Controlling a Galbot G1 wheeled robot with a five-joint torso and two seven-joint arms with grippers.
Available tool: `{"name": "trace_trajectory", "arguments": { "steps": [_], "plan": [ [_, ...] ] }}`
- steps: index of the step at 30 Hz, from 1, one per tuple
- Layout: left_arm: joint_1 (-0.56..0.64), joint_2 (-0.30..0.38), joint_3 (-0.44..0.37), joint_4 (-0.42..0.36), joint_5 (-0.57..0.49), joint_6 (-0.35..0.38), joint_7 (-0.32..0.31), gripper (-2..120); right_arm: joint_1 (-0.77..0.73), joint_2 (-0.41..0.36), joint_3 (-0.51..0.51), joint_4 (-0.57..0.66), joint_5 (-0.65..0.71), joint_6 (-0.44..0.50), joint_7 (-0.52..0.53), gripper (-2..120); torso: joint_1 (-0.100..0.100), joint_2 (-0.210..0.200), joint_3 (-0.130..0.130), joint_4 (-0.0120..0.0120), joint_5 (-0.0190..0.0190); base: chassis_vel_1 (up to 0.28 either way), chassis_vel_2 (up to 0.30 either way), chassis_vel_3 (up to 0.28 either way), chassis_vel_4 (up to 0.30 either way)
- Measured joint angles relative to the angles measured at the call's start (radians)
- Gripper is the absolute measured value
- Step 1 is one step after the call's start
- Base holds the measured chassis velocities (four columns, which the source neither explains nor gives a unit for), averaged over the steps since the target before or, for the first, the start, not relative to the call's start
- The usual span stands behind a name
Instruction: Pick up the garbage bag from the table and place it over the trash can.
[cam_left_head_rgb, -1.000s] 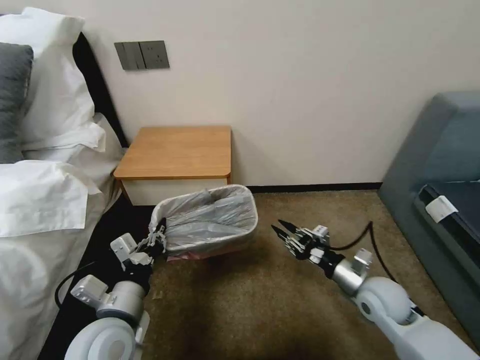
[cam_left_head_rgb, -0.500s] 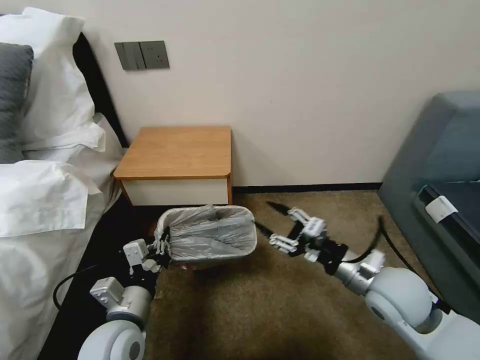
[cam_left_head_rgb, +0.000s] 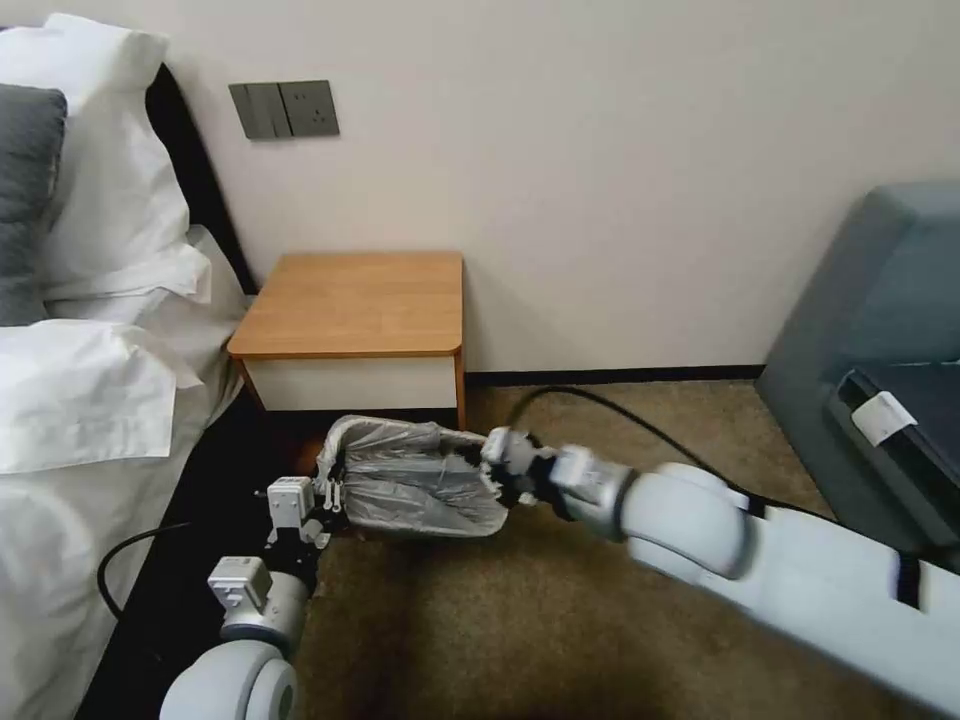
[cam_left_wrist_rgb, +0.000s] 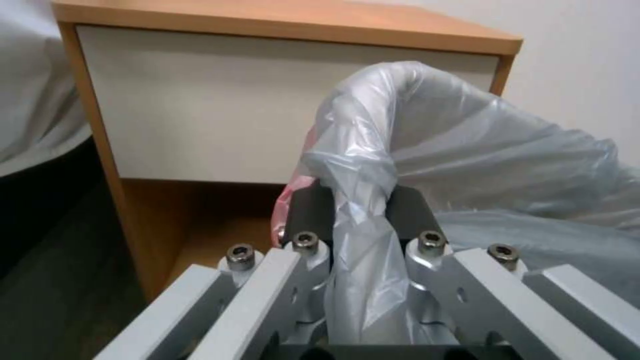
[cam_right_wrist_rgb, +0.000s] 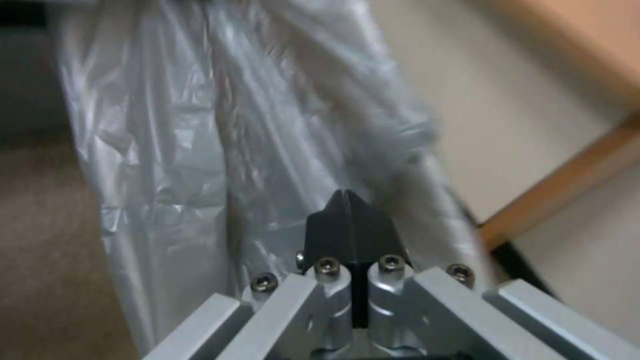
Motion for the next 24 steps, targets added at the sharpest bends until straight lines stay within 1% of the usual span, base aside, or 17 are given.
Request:
{"name": "trace_trajectory", "arguments": {
  "steps": [1,2,5,7,10,11,13,14,16,17,20,21,24],
  "plan": [
    [0.0,-0.001,-0.001,0.0,0.0,-0.002,0.0,10,0.033,0.026,-0.035,-0.027,0.022,-0.008,0.009,0,0.0,0.0,0.0,-0.0002,0.0,0.0,0.0,0.0,0.0],
    [0.0,-0.001,-0.001,0.0,0.0,-0.002,0.0,10,0.033,0.026,-0.035,-0.027,0.022,-0.008,0.009,0,0.0,0.0,0.0,-0.0002,0.0,0.0,0.0,0.0,0.0],
    [-0.004,-0.002,-0.002,0.004,-0.002,-0.003,0.001,10,0.112,0.096,-0.116,-0.1,0.062,-0.015,0.027,0,0.0,0.0,0.0,0.0,-0.0001,0.0,0.0,0.0,0.0],
    [-0.004,-0.002,0.0,0.005,-0.002,-0.004,0.002,10,0.128,0.108,-0.134,-0.118,0.066,-0.016,0.027,0,0.0,0.0,0.0,0.0,-0.0001,0.0,0.0,0.0,0.0],
    [-0.004,-0.006,0.012,0.01,0.008,-0.009,0.004,10,0.188,0.148,-0.214,-0.195,0.072,-0.018,0.021,0,0.0,0.0,0.0,0.0,-0.0001,0.0,0.0,0.0,0.0],
    [-0.004,-0.006,0.012,0.01,0.008,-0.009,0.004,10,0.188,0.148,-0.214,-0.195,0.072,-0.018,0.021,0,0.0,0.0,0.0,0.0,-0.0001,0.0,0.0,0.0,0.0],
    [-0.004,-0.009,0.025,0.013,0.019,-0.015,0.008,10,0.224,0.184,-0.272,-0.251,0.074,-0.021,0.017,0,0.0,0.0,0.0,0.0,0.0,0.0,0.0,0.0,0.0],
    [-0.004,-0.009,0.025,0.013,0.019,-0.015,0.008,10,0.224,0.184,-0.272,-0.251,0.074,-0.021,0.017,0,0.0,0.0,0.0,0.0,0.0,0.0,0.0,0.0,0.0],
    [-0.003,-0.011,0.028,0.013,0.023,-0.016,0.012,10,0.249,0.214,-0.313,-0.296,0.074,-0.02,0.008,0,0.0,0.0,0.0,0.0,-0.0001,0.0,0.0,0.0,0.0],
    [-0.003,-0.011,0.028,0.013,0.023,-0.016,0.012,10,0.249,0.214,-0.313,-0.296,0.074,-0.02,0.008,0,0.0,0.0,0.0,0.0,-0.0001,0.0,0.0,0.0,0.0],
    [-0.002,-0.012,0.028,0.009,0.024,-0.017,0.014,10,0.265,0.256,-0.35,-0.357,0.071,-0.014,0.0,0,0.0,0.0,0.0,0.0,0.0,0.0,0.0,0.0,0.0],
    [-0.002,-0.012,0.028,0.009,0.024,-0.017,0.014,10,0.265,0.256,-0.35,-0.357,0.071,-0.014,0.0,0,0.0,0.0,0.0,0.0,0.0,0.0,0.0,0.0,0.0],
    [0.001,-0.012,0.028,0.001,0.024,-0.018,0.016,10,0.271,0.294,-0.382,-0.426,0.058,-0.003,-0.01,0,0.0,0.0,0.0,0.0001,0.0001,0.0,0.0,0.0,0.0]
  ]
}}
